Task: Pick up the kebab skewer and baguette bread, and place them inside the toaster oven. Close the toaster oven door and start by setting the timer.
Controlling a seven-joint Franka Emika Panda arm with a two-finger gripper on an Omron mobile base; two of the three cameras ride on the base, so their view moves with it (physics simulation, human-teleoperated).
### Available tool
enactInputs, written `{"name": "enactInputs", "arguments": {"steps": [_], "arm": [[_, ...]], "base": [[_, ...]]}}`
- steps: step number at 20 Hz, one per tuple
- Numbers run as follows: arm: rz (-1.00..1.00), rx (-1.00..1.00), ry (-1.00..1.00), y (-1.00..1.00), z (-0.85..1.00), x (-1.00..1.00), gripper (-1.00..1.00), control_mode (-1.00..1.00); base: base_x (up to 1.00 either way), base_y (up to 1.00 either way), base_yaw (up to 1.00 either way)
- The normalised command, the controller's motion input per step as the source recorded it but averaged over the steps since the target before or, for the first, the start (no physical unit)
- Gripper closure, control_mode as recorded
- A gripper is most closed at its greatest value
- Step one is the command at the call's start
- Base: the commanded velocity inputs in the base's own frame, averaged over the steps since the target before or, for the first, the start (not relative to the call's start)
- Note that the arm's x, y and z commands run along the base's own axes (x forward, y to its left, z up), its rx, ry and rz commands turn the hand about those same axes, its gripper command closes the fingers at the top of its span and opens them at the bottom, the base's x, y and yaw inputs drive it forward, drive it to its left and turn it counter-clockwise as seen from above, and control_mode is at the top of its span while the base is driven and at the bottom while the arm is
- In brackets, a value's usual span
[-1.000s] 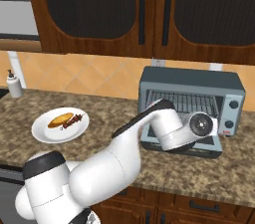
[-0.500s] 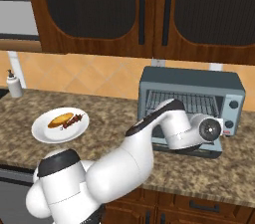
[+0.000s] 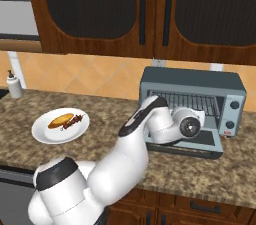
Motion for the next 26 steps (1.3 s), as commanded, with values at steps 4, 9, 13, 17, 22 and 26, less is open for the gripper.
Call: {"name": "enactInputs", "arguments": {"steps": [4, 9, 13, 17, 22, 26], "arm": [[0.0, 0.0, -0.14, 0.28, -0.01, 0.48, -1.0, -1.0], [0.0, 0.04, -0.02, -0.26, -0.12, 0.42, -1.0, -1.0], [0.0, 0.06, 0.0, -0.43, -0.17, 0.37, -1.0, -1.0], [0.0, 0.0, 0.0, -0.26, -0.21, 0.37, -1.0, -1.0], [0.0, 0.0, 0.0, -0.14, -0.23, 0.27, -1.0, -1.0], [0.0, 0.0, 0.0, 0.0, -0.03, 0.16, -1.0, -1.0]], "base": [[0.0, 0.0, 0.0], [0.0, 0.0, 0.0], [0.0, 0.0, 0.0], [0.0, 0.0, 0.0], [0.0, 0.0, 0.0], [0.0, 0.0, 0.0]]}}
